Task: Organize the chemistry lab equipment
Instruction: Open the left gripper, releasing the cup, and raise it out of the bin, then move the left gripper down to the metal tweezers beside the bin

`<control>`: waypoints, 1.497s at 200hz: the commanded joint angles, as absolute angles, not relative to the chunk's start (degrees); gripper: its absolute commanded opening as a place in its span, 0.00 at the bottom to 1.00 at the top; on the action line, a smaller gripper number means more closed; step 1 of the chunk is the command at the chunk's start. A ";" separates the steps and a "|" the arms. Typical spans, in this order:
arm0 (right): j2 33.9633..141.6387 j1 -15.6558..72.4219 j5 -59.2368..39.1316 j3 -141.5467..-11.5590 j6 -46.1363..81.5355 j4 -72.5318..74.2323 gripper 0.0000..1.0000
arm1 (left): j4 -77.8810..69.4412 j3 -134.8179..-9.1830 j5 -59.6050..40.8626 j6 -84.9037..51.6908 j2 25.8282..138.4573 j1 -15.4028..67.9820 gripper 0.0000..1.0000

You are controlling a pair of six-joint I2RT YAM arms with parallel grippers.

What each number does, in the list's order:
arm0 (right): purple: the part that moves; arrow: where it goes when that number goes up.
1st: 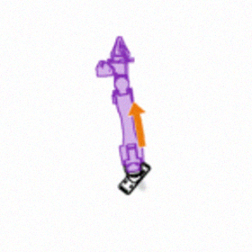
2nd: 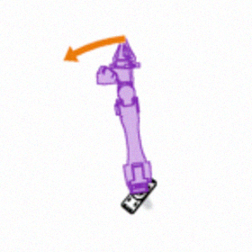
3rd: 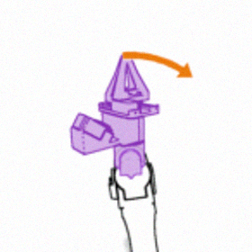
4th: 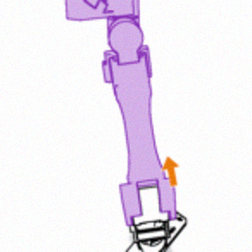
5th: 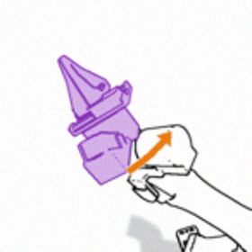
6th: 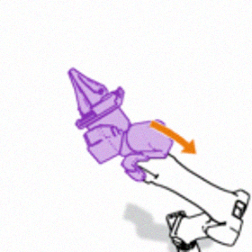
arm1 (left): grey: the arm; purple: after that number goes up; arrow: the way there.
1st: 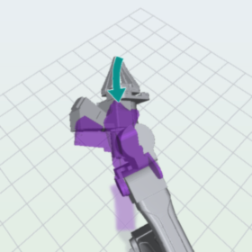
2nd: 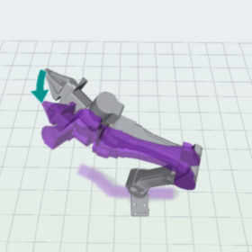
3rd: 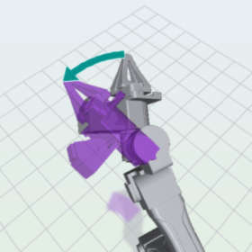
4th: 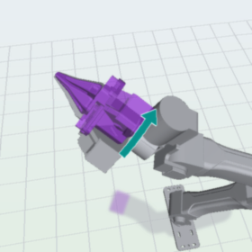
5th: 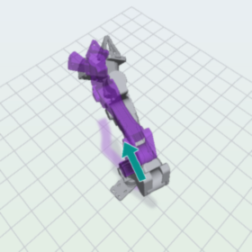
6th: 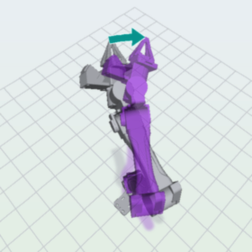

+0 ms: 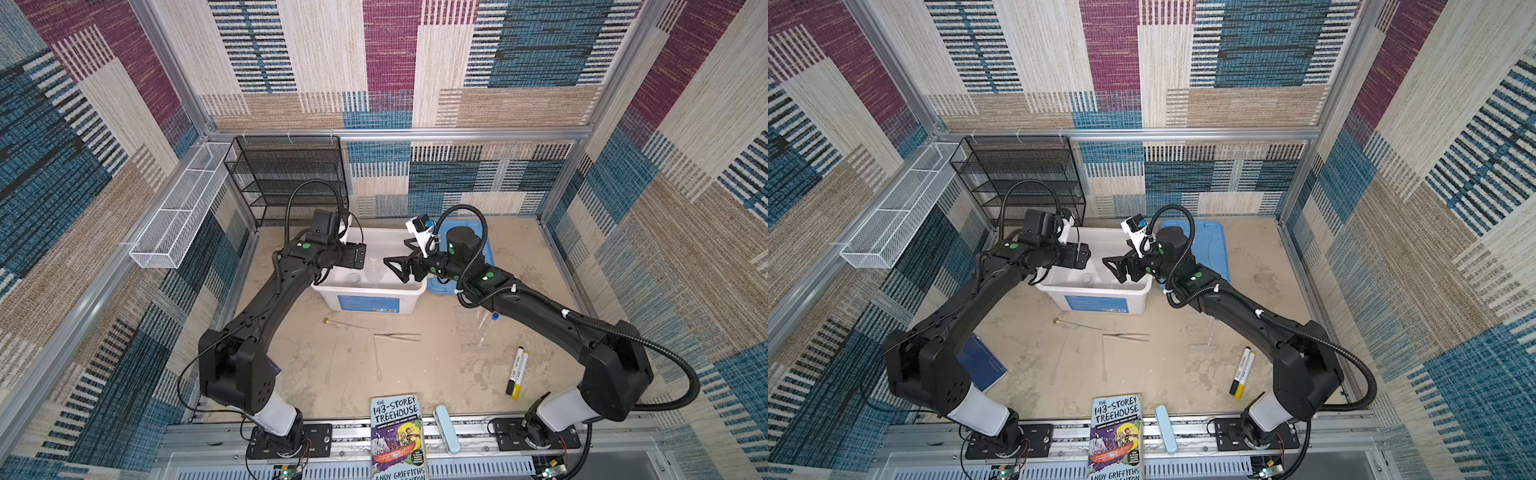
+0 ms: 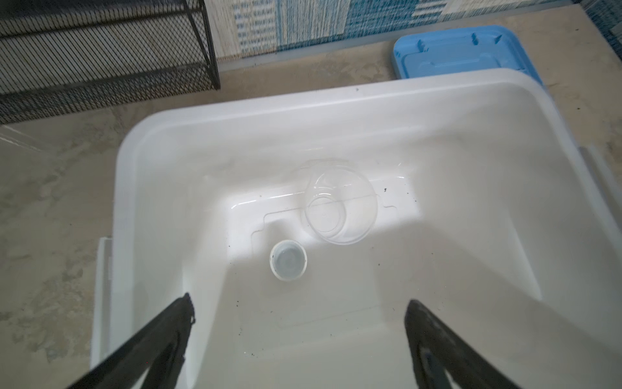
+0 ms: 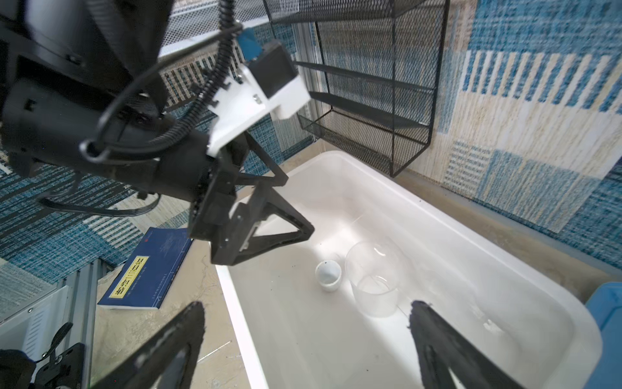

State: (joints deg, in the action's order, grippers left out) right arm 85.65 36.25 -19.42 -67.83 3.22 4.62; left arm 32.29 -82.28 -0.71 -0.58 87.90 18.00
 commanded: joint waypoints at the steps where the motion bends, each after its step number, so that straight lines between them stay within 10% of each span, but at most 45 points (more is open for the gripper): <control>1: 82.36 36.30 -18.81 -65.66 0.80 8.99 1.00 | 26.99 -79.19 -3.67 11.33 83.06 18.01 0.99; 74: 69.72 36.30 -20.95 -55.53 -2.05 10.00 0.99 | 33.65 -68.93 -26.93 50.43 70.93 19.10 0.96; 157: 54.40 36.25 -24.86 -36.42 -10.33 21.14 0.99 | 38.32 -55.99 -16.72 59.33 63.16 27.45 0.77; 299: 56.89 36.34 -31.04 -27.54 -11.16 26.09 0.96 | 22.28 -47.71 -3.97 63.06 83.56 31.46 0.38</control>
State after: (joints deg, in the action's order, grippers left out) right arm 57.30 36.32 -31.00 -28.10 -10.35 23.51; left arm 26.59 -47.64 -5.93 60.90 80.95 31.46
